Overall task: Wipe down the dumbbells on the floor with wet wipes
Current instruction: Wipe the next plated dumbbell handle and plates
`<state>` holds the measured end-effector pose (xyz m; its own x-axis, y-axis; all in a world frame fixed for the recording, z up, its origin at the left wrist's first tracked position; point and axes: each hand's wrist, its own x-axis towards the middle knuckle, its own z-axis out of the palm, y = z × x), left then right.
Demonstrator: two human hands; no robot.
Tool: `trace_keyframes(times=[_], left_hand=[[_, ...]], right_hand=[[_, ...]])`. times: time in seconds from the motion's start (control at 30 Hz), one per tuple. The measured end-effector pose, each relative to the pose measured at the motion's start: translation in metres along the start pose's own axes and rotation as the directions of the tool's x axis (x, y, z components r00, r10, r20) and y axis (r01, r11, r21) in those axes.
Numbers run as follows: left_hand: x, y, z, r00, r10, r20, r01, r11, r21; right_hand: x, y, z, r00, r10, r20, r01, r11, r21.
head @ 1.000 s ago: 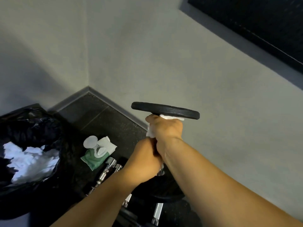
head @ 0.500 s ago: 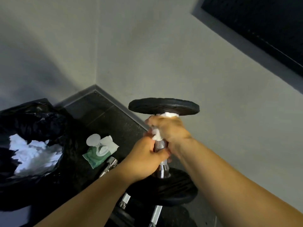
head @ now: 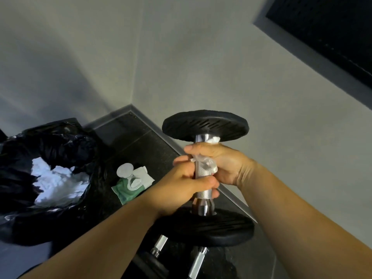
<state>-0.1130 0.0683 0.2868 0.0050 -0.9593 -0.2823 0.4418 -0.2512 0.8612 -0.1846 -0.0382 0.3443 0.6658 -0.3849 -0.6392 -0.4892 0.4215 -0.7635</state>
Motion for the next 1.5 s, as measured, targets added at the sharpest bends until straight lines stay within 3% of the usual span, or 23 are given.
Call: trace_keyframes(times=[0.23, 0.33, 0.4, 0.5, 0.57, 0.63, 0.67, 0.73, 0.8, 0.87, 0.9, 1.0, 1.07, 1.13, 1.2, 1.27, 1.37, 1.43, 1.5], left_hand=[[0.015, -0.008, 0.003, 0.987, 0.004, -0.162, -0.012, 0.999, -0.052], [0.018, -0.005, 0.001, 0.969, -0.029, -0.245, -0.015, 0.984, -0.176], [0.018, 0.0, 0.001, 0.958, -0.041, -0.284, -0.034, 0.967, -0.252], [0.021, 0.005, -0.001, 0.941, -0.048, -0.336, -0.052, 0.958, -0.281], [0.022, 0.005, -0.001, 0.93, -0.071, -0.359, -0.047, 0.95, -0.31], [0.022, 0.003, -0.002, 0.931, -0.081, -0.356, -0.045, 0.942, -0.332], [0.021, 0.003, -0.002, 0.935, -0.087, -0.342, -0.032, 0.944, -0.328], [0.019, 0.003, -0.002, 0.944, -0.088, -0.317, -0.014, 0.952, -0.305], [0.019, 0.003, -0.004, 0.941, -0.075, -0.329, -0.022, 0.959, -0.283], [0.019, 0.004, -0.004, 0.937, -0.074, -0.342, -0.026, 0.96, -0.278], [0.02, 0.006, -0.003, 0.936, -0.072, -0.345, -0.031, 0.958, -0.285], [0.02, 0.006, 0.0, 0.931, -0.069, -0.359, -0.056, 0.944, -0.326], [0.02, 0.004, 0.001, 0.926, -0.05, -0.374, -0.071, 0.95, -0.304], [0.021, 0.001, 0.0, 0.922, -0.043, -0.386, -0.081, 0.951, -0.299], [0.02, 0.001, -0.001, 0.92, -0.049, -0.388, -0.083, 0.946, -0.314], [0.019, 0.005, 0.0, 0.929, -0.062, -0.364, -0.064, 0.943, -0.325], [0.02, 0.01, 0.002, 0.935, -0.099, -0.341, -0.046, 0.918, -0.395], [0.021, 0.012, 0.005, 0.928, -0.124, -0.35, -0.04, 0.903, -0.428], [0.023, 0.008, 0.01, 0.907, -0.14, -0.397, -0.04, 0.911, -0.411]], right_hand=[[-0.015, 0.01, -0.018, 0.967, -0.157, -0.202, 0.151, 0.988, -0.042], [-0.034, 0.015, -0.027, 0.92, -0.179, -0.349, 0.069, 0.95, -0.305], [-0.044, 0.018, -0.024, 0.893, -0.186, -0.41, -0.076, 0.836, -0.544], [-0.043, 0.024, -0.009, 0.915, -0.068, -0.397, -0.226, 0.729, -0.646], [-0.035, 0.029, 0.002, 0.908, -0.046, -0.416, -0.31, 0.596, -0.741], [-0.029, 0.029, 0.012, 0.942, 0.018, -0.334, -0.309, 0.433, -0.847], [-0.029, 0.027, 0.018, 0.962, 0.072, -0.264, -0.27, 0.404, -0.874], [-0.037, 0.016, 0.021, 0.975, 0.151, -0.163, -0.213, 0.424, -0.88], [-0.045, 0.006, 0.016, 0.982, 0.161, -0.102, -0.171, 0.517, -0.839], [-0.049, 0.003, 0.012, 0.983, 0.116, -0.144, -0.185, 0.585, -0.79], [-0.049, 0.004, 0.011, 0.98, 0.079, -0.183, -0.196, 0.569, -0.799], [-0.037, 0.018, 0.019, 0.969, 0.019, -0.248, -0.241, 0.314, -0.918], [-0.026, 0.029, 0.026, 0.963, -0.033, -0.268, -0.254, 0.218, -0.942], [-0.02, 0.029, 0.023, 0.975, 0.006, -0.223, -0.213, 0.325, -0.921], [-0.016, 0.025, 0.012, 0.992, 0.107, -0.062, -0.109, 0.512, -0.852], [-0.016, 0.017, 0.002, 0.979, 0.187, 0.086, -0.047, 0.608, -0.792], [-0.014, 0.012, -0.007, 0.967, 0.224, 0.121, -0.057, 0.656, -0.753], [-0.015, 0.013, -0.005, 0.979, 0.195, 0.06, -0.078, 0.629, -0.774], [-0.015, 0.018, 0.005, 0.988, 0.126, -0.09, -0.145, 0.541, -0.829]])
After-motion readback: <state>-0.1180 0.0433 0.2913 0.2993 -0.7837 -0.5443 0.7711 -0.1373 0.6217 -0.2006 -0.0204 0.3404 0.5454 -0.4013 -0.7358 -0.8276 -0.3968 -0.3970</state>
